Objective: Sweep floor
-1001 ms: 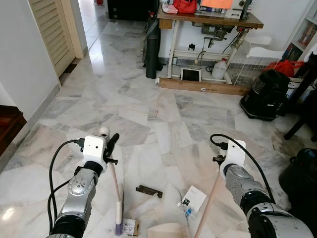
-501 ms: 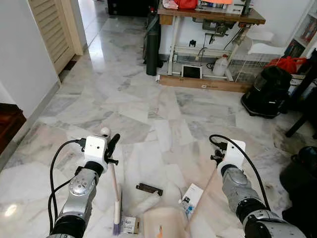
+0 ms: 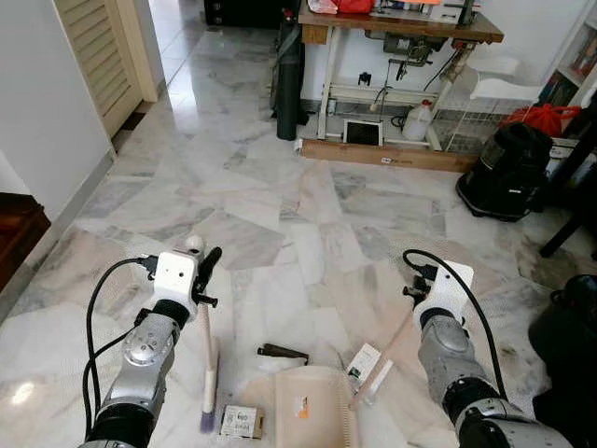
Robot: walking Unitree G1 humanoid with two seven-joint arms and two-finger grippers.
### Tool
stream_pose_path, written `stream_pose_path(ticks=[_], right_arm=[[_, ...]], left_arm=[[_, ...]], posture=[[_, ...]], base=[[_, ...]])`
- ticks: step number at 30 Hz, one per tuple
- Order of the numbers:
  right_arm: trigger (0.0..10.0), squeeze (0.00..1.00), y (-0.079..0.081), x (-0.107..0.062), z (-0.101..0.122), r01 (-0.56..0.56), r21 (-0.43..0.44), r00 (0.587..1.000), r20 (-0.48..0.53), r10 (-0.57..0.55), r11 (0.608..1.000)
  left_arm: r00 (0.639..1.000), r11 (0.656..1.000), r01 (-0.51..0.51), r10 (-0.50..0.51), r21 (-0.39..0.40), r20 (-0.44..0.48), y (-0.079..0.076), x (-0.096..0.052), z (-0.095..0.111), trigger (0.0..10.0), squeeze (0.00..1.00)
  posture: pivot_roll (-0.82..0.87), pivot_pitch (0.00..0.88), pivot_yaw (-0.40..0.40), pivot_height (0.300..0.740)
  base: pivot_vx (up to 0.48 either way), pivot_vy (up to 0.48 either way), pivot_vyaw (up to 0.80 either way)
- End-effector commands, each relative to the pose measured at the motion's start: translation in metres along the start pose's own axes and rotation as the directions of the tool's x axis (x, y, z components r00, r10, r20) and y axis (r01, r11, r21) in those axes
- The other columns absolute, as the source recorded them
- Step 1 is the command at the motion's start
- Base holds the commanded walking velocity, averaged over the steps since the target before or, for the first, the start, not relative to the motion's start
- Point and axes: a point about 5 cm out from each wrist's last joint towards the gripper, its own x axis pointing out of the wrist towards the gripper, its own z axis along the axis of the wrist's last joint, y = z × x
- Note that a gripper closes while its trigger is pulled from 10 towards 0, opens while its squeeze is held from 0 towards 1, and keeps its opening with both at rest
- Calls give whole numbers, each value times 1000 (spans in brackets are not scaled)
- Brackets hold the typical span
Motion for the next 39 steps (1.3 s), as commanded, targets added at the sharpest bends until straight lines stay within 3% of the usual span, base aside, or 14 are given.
stream_pose_path(ticks=[1, 11, 18, 23, 39], right_arm=[[10000, 0, 0, 0, 1, 5, -16, 1000, 18, -4, 1000], [10000, 0, 13, 0, 5, -21, -64, 999, 34, 23, 998], [10000, 0, 15, -1, 0, -29, -90, 999, 13, 30, 996], [10000, 0, 14, -2, -2, -29, -86, 999, 15, 30, 996], [10000, 0, 15, -7, -24, -28, -143, 994, -111, 12, 989]], left_arm=[[999, 999, 26, -28, 40, 40, 0, 2, 10, 10000, 0], [1000, 997, 21, -21, 78, 6, 12, -7, 5, 10000, 0], [993, 998, 28, -21, 61, -113, 18, -9, -14, 10000, 0], [989, 998, 22, -14, 52, -148, 20, -10, -21, 10000, 0], [974, 997, 76, -76, -8, -212, 18, -9, -29, 10000, 0]], posture=[[41, 0, -68, 740], [43, 3, -72, 740], [54, 0, -79, 740], [53, 0, -75, 740], [38, 0, -56, 740]], base=[[0, 0, 0], [0, 0, 0], [0, 0, 0], [0, 0, 0], [0, 0, 0]])
